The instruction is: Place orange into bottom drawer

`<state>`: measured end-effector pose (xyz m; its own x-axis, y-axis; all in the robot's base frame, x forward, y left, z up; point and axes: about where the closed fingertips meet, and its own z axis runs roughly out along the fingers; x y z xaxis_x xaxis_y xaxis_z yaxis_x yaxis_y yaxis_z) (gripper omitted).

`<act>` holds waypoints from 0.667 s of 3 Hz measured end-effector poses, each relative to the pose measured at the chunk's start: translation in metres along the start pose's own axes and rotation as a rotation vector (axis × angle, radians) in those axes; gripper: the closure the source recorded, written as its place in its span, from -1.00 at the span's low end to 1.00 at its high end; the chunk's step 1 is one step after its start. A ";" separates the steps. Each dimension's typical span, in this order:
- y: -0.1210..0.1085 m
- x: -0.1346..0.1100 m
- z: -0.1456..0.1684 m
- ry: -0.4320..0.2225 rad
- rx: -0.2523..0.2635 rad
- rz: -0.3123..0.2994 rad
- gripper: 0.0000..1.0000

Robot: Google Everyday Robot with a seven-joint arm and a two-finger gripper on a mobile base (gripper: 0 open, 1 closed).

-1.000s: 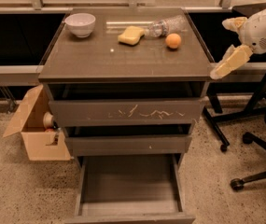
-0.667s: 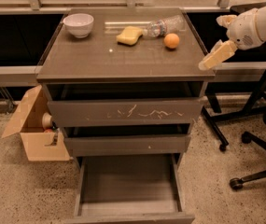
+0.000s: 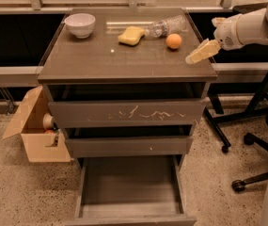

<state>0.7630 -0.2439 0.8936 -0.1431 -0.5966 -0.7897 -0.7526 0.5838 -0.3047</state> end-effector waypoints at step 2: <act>-0.004 -0.006 0.022 -0.011 -0.005 -0.002 -1.00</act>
Offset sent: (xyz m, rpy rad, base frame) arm 0.0449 0.0226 -0.0074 0.0172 -0.0195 0.0106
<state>0.7811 -0.2310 0.8876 -0.1343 -0.5913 -0.7952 -0.7559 0.5800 -0.3036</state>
